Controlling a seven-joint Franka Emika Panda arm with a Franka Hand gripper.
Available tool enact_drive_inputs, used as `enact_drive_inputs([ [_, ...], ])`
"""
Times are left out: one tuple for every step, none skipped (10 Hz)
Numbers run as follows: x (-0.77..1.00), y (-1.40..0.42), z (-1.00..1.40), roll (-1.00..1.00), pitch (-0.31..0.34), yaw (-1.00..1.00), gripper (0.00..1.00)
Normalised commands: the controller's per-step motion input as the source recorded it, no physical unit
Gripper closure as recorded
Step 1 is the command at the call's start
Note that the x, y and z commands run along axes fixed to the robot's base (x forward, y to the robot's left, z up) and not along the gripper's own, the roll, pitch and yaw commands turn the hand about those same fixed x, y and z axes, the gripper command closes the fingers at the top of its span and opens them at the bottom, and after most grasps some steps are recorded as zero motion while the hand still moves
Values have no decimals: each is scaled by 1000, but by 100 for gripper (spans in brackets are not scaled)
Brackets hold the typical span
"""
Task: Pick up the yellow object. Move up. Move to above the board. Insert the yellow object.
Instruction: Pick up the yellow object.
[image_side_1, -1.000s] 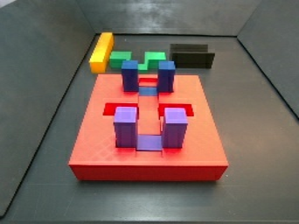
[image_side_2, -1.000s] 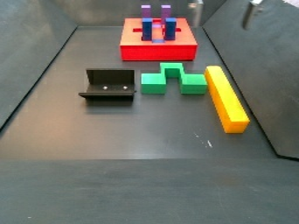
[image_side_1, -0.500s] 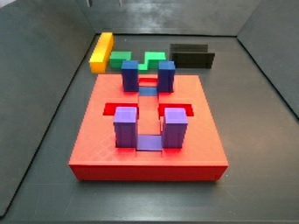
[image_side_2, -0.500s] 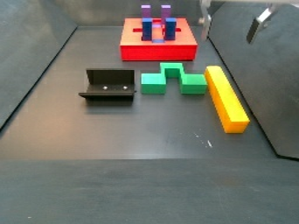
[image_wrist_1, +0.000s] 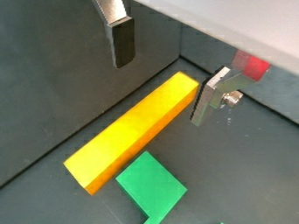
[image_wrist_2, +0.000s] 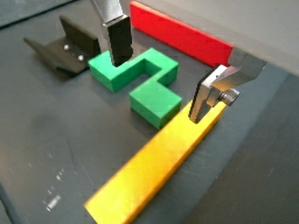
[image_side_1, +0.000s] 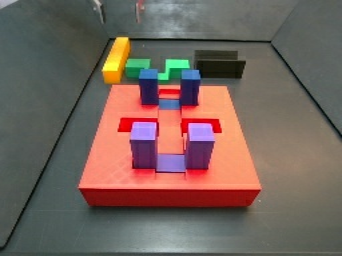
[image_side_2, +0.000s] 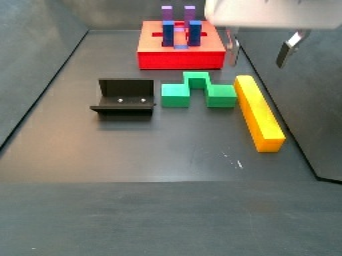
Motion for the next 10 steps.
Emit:
enact_drive_inputs([
  [-37, 0, -397, 40, -207, 0, 0],
  [-80, 0, -283, 21, -166, -137, 0],
  [-103, 0, -223, 19, -130, -217, 0],
  [-109, 0, -220, 14, -136, -214, 0],
  [-66, 0, -217, 0, -147, -177, 0],
  [-43, 0, -260, 0, -166, -89, 0],
  [0, 37, -357, 0, -197, -26, 0],
  [0, 91, -386, 0, -201, 0, 0],
  [0, 103, -380, 0, -201, 0, 0],
  [0, 111, -403, 0, -216, 0, 0],
])
